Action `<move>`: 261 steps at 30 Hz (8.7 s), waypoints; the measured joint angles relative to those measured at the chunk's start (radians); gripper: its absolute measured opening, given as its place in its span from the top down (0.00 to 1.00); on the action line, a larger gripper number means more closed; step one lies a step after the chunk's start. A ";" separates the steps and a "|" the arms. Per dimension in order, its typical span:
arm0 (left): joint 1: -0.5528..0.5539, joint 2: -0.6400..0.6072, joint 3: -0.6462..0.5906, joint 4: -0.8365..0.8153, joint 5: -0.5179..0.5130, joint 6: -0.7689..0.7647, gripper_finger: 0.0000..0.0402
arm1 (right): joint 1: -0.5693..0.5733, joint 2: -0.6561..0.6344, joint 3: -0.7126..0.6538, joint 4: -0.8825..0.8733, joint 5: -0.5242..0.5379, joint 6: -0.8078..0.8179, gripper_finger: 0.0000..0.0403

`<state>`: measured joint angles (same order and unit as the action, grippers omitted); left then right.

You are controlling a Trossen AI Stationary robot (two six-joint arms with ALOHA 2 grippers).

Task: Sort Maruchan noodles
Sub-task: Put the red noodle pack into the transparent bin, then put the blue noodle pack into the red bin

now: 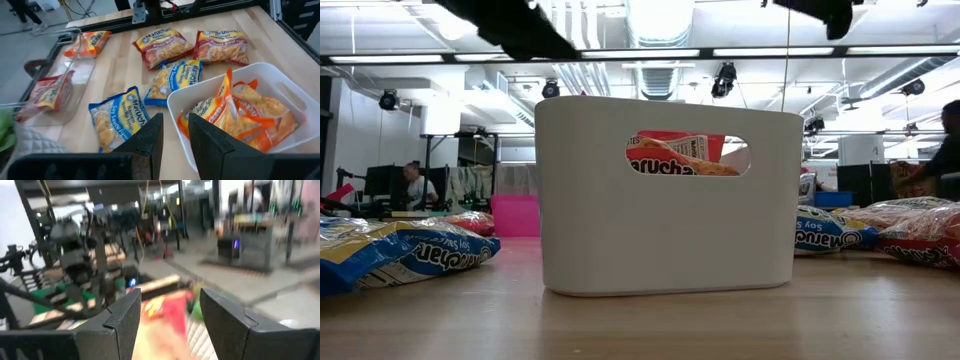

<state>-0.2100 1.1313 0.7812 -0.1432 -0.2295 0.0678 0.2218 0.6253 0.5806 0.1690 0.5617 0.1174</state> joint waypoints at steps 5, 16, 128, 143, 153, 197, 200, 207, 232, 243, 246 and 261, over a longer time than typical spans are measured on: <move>0.004 -0.118 -0.074 0.002 -0.070 0.011 0.81 | 0.000 0.092 0.025 -0.120 0.001 0.261 0.53; 0.005 -0.236 -0.123 0.005 -0.348 0.075 0.81 | -0.090 0.184 0.138 -0.674 0.014 0.855 0.52; 0.004 -0.248 -0.066 0.029 -0.575 0.174 0.82 | -0.810 0.859 1.136 -1.426 -0.470 0.584 0.97; 0.004 -0.282 -0.071 -0.021 -0.576 0.154 0.82 | -1.080 1.188 1.364 -1.664 -0.517 0.452 0.97; 0.004 -0.282 -0.071 -0.032 -0.576 0.151 0.82 | -1.084 1.282 1.314 -1.685 -0.479 0.439 0.97; 0.004 -0.282 -0.071 -0.040 -0.574 0.151 0.82 | -0.960 1.130 1.279 -1.642 -0.346 0.362 0.61; 0.004 -0.282 -0.071 -0.040 -0.573 0.151 0.82 | -0.872 1.011 1.188 -1.484 -0.344 0.349 0.62; 0.004 -0.282 -0.071 -0.039 -0.572 0.133 0.82 | -0.587 0.744 0.817 -1.042 -0.351 0.292 0.63; 0.001 -0.191 -0.073 -0.100 -0.402 -0.160 0.82 | -0.216 0.574 0.199 -0.576 -0.491 0.640 0.63; 0.001 -0.051 -0.073 -0.093 -0.328 -0.186 0.82 | -0.216 0.574 0.199 -0.646 -0.494 0.801 0.55; 0.001 -0.032 -0.073 -0.088 -0.328 -0.186 0.82 | -0.216 0.574 0.199 -0.645 -0.488 0.801 0.50; 0.001 -0.020 -0.073 -0.083 -0.328 -0.186 0.82 | -0.216 0.609 0.198 -0.641 -0.375 0.754 0.38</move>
<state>-0.2085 1.1114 0.7082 -0.2264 -0.5571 -0.1181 0.0063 1.2343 0.7783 -0.4717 0.1869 0.8715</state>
